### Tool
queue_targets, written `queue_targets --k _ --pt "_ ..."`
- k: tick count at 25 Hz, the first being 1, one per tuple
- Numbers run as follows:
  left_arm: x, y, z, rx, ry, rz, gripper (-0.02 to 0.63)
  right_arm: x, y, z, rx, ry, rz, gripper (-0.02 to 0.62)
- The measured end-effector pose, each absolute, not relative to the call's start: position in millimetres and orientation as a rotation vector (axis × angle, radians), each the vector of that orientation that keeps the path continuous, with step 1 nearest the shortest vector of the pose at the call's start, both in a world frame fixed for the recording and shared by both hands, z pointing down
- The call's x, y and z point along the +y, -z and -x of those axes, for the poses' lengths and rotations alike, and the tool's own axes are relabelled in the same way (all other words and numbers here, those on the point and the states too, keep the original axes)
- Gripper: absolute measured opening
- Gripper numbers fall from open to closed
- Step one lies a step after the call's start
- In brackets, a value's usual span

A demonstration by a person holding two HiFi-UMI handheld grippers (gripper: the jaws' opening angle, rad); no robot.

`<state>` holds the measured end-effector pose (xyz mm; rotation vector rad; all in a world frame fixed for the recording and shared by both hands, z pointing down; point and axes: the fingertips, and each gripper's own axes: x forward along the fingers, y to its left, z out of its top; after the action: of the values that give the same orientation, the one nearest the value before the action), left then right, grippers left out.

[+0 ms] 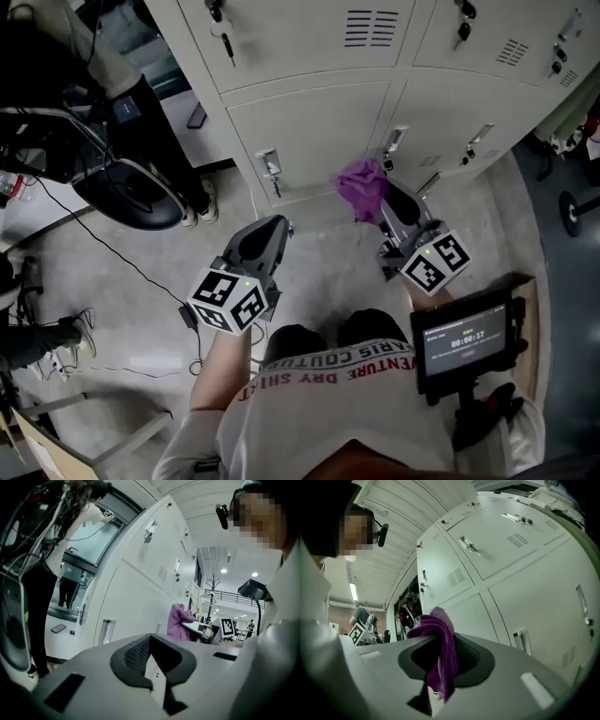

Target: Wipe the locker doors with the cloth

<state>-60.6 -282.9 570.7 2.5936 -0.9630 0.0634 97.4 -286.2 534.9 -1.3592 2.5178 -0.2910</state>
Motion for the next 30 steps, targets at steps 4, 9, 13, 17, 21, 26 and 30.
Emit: queue_targets --k 4,9,13,17,21,26,30 --pt "-233 -461 61 -0.909 -0.076 -2.624 0.002 -228 -437 -70 2.616 0.337 1.321 0.072" --pt "-154 -357 65 -0.811 -0.129 -2.67 0.002 -152 -337 -53 2.656 0.41 1.32 0.072" --pt "-88 -319 62 -0.81 -0.138 -2.692 0.002 -84 -306 -60 2.666 0.42 1.323 0.072" --pt "-14 -300 43 -0.874 -0.116 -2.698 0.002 -9 -299 -75 2.698 0.436 1.255 0.072" --pt "85 -288 0 -0.886 -0.1 -2.698 0.002 89 -286 -119 2.698 0.45 1.251 0.072" --pt "205 -274 -53 -0.88 -0.086 -2.672 0.002 215 -277 -171 2.706 0.529 1.245 0.072" --pt "272 -256 -84 -0.879 -0.116 -2.673 0.002 283 -262 -204 2.685 0.577 1.246 0.072"
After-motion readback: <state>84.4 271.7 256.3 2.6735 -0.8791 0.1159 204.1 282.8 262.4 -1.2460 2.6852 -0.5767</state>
